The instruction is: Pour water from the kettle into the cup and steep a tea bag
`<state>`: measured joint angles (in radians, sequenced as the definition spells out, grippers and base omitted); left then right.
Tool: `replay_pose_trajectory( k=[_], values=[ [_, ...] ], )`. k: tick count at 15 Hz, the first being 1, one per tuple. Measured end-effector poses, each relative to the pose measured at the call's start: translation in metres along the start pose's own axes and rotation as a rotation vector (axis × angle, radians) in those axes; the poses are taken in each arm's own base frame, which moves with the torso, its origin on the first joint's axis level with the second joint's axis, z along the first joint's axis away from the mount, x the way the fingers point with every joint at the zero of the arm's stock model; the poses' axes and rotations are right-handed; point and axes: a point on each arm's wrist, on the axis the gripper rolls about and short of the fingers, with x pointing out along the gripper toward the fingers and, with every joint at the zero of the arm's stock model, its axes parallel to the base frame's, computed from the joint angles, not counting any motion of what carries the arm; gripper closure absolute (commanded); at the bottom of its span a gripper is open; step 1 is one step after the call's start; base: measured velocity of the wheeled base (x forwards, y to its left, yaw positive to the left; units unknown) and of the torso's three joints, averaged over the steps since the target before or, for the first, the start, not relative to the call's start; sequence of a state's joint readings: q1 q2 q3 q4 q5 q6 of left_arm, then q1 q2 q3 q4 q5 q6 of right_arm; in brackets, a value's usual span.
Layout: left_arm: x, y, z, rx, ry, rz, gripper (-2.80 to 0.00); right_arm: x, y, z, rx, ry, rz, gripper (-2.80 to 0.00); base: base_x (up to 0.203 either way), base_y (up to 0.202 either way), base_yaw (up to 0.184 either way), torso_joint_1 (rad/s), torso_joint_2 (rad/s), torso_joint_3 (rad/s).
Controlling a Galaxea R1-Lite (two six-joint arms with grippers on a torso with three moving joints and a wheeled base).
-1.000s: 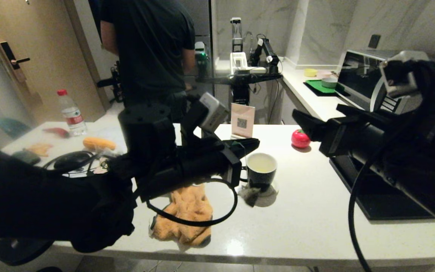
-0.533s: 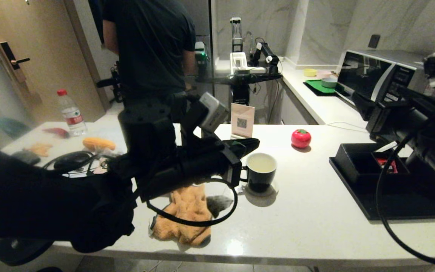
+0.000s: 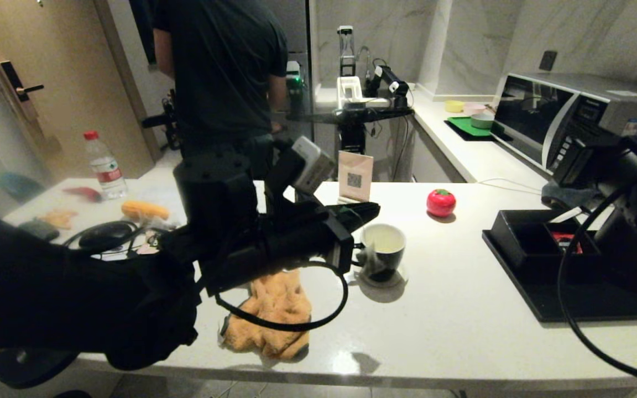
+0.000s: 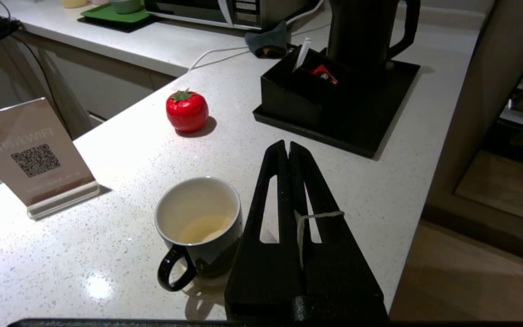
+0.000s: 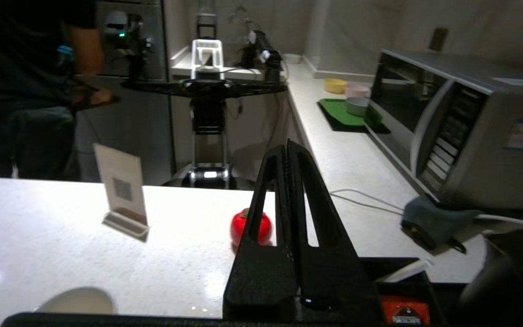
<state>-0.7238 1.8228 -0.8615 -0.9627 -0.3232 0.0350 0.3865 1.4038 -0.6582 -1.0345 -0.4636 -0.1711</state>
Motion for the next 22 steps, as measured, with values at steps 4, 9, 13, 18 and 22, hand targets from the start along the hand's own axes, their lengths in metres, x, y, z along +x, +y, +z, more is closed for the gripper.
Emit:
replay_pose_trajectory(
  k=[4, 9, 13, 18, 22],
  values=[
    [0.000, 0.000, 0.000, -0.009, -0.002, 0.000, 0.00, 0.006, -0.024, -0.004, -0.002, -0.020, -0.108, 0.00, 0.000, 0.000, 0.000, 0.000, 0.00, 0.000],
    [0.002, -0.001, -0.001, -0.015, -0.006, -0.004, 0.00, -0.014, -0.053, -0.015, 0.006, -0.023, -0.204, 0.00, 0.000, 0.000, 0.000, 0.000, 0.00, 0.000],
    [0.003, -0.001, -0.007, -0.021, 0.011, -0.006, 0.00, -0.040, -0.074, -0.026, -0.019, -0.020, -0.285, 0.00, 0.000, 0.000, 0.000, 0.000, 0.00, 0.000],
    [0.002, -0.002, -0.011, -0.025, 0.025, -0.008, 0.00, -0.082, -0.086, -0.041, -0.043, 0.000, -0.331, 0.00, 0.000, 0.000, 0.000, 0.000, 0.00, 0.000],
    [0.003, -0.003, -0.011, -0.024, 0.025, -0.012, 0.00, -0.123, -0.091, -0.049, -0.069, 0.011, -0.331, 0.00, 0.000, 0.000, 0.000, 0.000, 0.00, 0.000]
  ],
)
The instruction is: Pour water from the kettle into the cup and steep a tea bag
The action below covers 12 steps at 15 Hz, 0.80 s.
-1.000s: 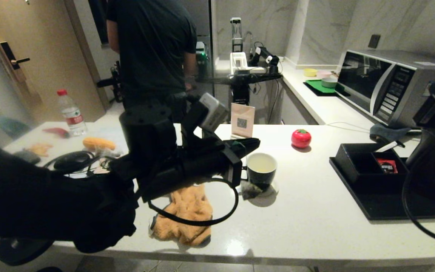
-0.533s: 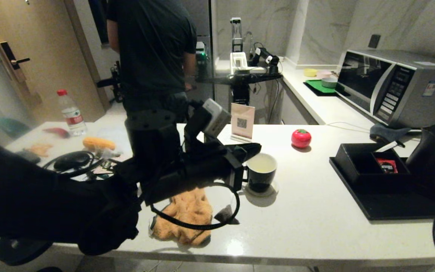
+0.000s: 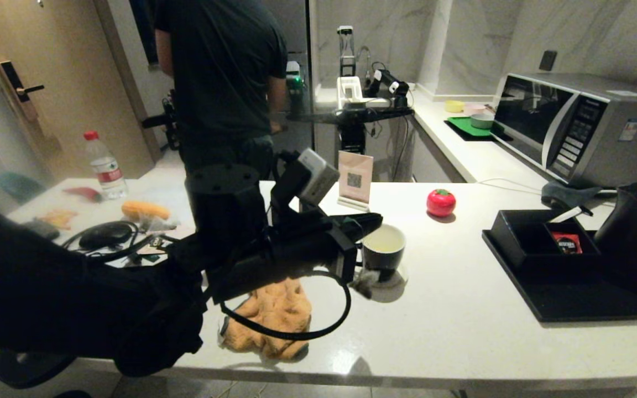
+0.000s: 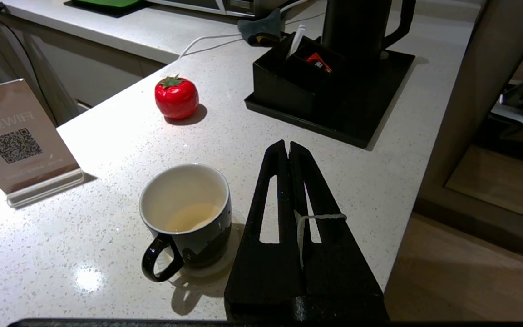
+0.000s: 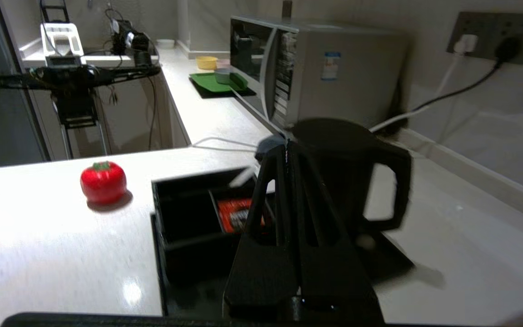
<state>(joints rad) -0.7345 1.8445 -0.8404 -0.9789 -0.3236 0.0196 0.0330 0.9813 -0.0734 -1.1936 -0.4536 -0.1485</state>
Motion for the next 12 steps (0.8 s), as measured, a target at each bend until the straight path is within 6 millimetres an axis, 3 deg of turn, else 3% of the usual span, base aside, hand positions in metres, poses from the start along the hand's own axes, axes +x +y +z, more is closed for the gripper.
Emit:
replay_pose_trajectory(
  k=[8, 12],
  values=[
    [0.002, -0.008, 0.000, 0.001, 0.000, -0.024, 0.00, -0.083, -0.037, -0.018, -0.024, 0.050, 0.061, 0.00, 0.000, 0.000, 0.000, 0.000, 0.00, 0.000],
    [0.004, -0.009, -0.001, 0.000, 0.003, -0.029, 0.00, -0.099, -0.035, -0.043, -0.021, 0.138, 0.358, 0.00, 0.000, 0.000, 0.000, 0.000, 0.00, 0.000]
  ],
)
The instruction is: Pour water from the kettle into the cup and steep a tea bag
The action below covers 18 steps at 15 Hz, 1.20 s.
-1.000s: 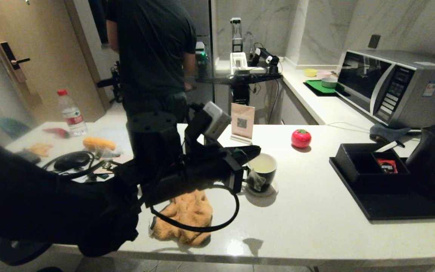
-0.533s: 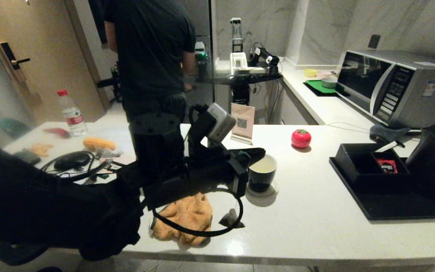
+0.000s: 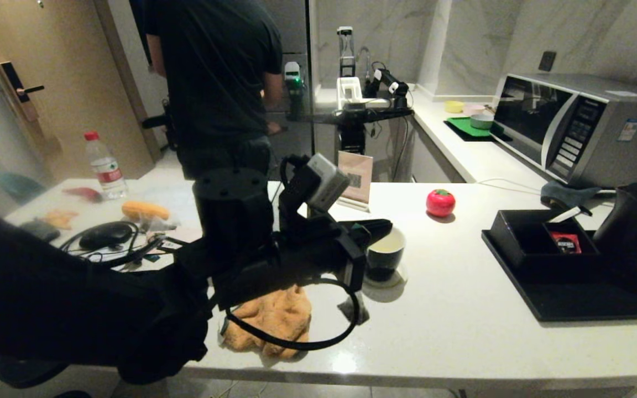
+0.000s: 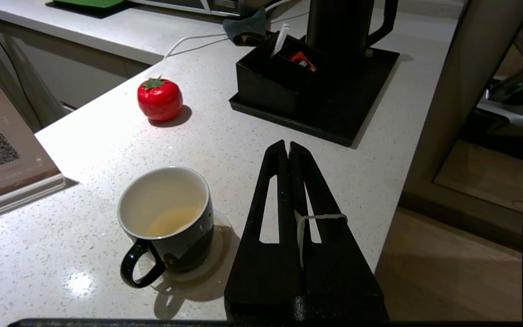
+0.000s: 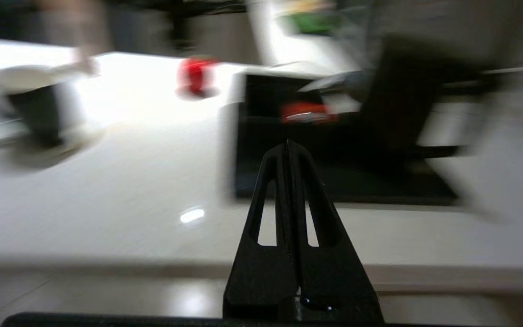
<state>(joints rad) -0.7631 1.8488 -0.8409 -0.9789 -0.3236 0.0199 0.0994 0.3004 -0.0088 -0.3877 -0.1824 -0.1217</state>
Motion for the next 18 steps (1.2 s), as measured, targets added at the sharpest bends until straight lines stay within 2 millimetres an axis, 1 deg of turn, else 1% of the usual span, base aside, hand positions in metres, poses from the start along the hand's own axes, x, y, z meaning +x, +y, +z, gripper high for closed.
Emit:
replay_pose_trajectory(
  k=[2, 4, 6, 11, 14, 16, 18],
  values=[
    [0.001, 0.000, 0.000, 0.000, 0.001, -0.002, 0.00, -0.002, 0.003, -0.009, 0.042, 0.058, 0.120, 0.00, 0.000, 0.000, 0.000, 0.000, 0.00, 0.000],
    [0.001, -0.001, 0.000, 0.000, 0.001, -0.002, 0.00, -0.003, 0.004, -0.016, 0.020, 0.113, 0.147, 0.00, 0.000, 0.000, 0.000, 0.000, 0.00, 0.000],
    [0.000, -0.001, 0.000, 0.000, 0.001, -0.002, 0.00, -0.003, 0.004, -0.018, -0.019, 0.128, 0.109, 0.00, 0.000, 0.000, 0.000, 0.000, 0.00, 0.000],
    [0.000, -0.001, 0.001, 0.002, -0.002, -0.002, 0.00, -0.005, -0.001, -0.024, -0.082, 0.211, -0.100, 0.00, 0.000, 0.000, 0.000, 0.000, 0.00, 0.000],
    [-0.001, -0.001, 0.002, 0.003, -0.005, -0.002, 0.00, -0.006, -0.001, -0.026, -0.118, 0.249, -0.167, 0.00, 0.000, 0.000, 0.000, 0.000, 0.00, 0.000],
    [-0.001, -0.001, 0.002, 0.003, -0.007, -0.002, 0.00, -0.009, 0.000, -0.026, -0.117, 0.243, -0.145, 0.00, 0.000, 0.000, 0.000, 0.000, 0.00, 0.000],
    [-0.001, -0.001, 0.003, 0.003, -0.008, -0.002, 0.00, -0.015, 0.002, -0.029, -0.103, 0.207, -0.060, 0.00, 0.000, 0.000, 0.000, 0.000, 0.00, 0.000]
  ],
)
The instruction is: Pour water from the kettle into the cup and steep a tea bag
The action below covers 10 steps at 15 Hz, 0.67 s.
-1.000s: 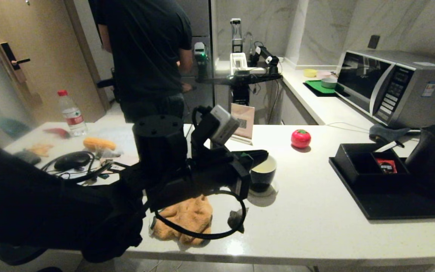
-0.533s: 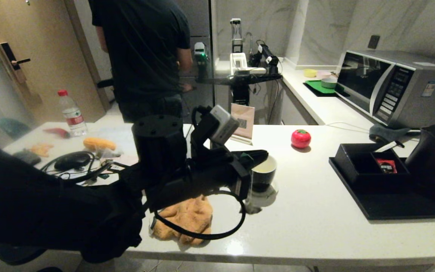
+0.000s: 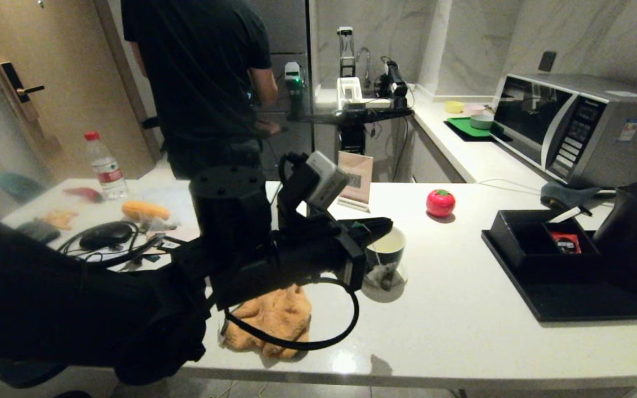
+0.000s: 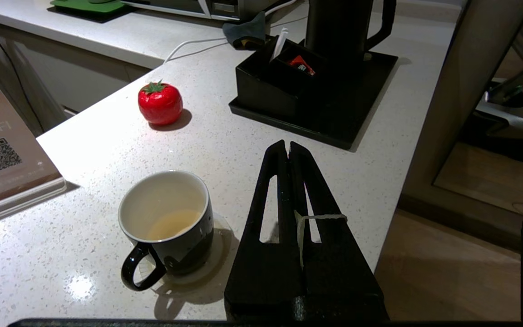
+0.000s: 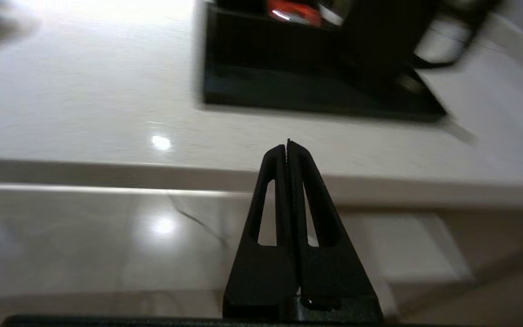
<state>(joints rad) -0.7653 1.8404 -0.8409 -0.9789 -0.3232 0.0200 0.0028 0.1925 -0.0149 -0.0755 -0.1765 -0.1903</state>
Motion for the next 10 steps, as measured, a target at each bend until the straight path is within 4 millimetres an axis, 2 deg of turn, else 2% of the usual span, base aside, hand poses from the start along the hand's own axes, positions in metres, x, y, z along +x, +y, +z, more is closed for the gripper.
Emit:
replay_pose_trajectory(
  k=[3, 6, 10],
  values=[
    [0.000, 0.000, 0.000, 0.001, 0.000, 0.000, 0.00, -0.011, 0.004, -0.010, 0.040, -0.060, 0.152, 0.00, 0.000, 0.000, 0.000, 0.000, 0.00, 0.000],
    [0.000, 0.000, 0.000, 0.002, -0.001, -0.001, 0.00, -0.013, 0.004, -0.014, 0.208, -0.102, 0.156, 0.00, 0.000, 0.000, 0.000, 0.000, 0.00, 0.000],
    [0.001, 0.000, 0.000, 0.000, -0.001, -0.001, 0.00, -0.014, 0.004, -0.015, 0.227, -0.117, 0.155, 0.00, 0.000, 0.000, 0.000, 0.000, 0.00, 0.000]
  ],
)
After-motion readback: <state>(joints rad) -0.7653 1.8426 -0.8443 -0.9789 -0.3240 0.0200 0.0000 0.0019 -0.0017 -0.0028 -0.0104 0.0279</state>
